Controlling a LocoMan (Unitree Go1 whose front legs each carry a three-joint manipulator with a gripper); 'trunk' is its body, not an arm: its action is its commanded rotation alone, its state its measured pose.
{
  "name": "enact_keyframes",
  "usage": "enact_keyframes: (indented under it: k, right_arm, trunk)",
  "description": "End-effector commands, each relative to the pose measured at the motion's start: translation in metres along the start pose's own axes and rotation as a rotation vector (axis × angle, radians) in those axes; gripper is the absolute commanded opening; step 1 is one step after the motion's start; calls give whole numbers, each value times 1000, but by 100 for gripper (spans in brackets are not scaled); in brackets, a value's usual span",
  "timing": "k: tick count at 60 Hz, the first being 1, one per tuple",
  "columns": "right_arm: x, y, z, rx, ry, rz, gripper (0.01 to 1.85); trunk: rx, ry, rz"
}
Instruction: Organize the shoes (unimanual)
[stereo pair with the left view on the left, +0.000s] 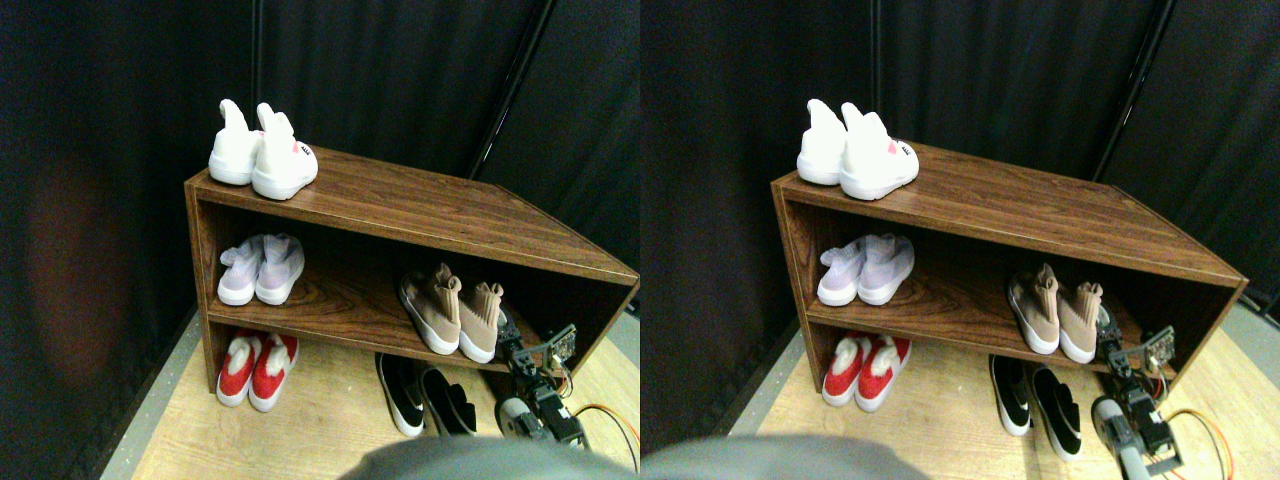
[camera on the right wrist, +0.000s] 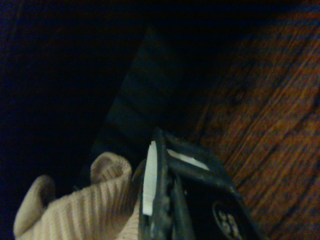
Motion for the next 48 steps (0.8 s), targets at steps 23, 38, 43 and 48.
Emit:
enact_keyframes:
  k: [23, 38, 43, 48]
  right_arm:
    - [5, 2, -3, -28, 21, 19, 6]
    - [5, 3, 7, -39, 28, 12, 6]
    - [-1, 9, 11, -84, 38, 39, 6]
    - [-8, 20, 16, -87, 84, 78, 6]
  trunk:
    - [0, 24, 10]
    - [9, 23, -5]
    - [19, 18, -22]
    - [23, 15, -35]
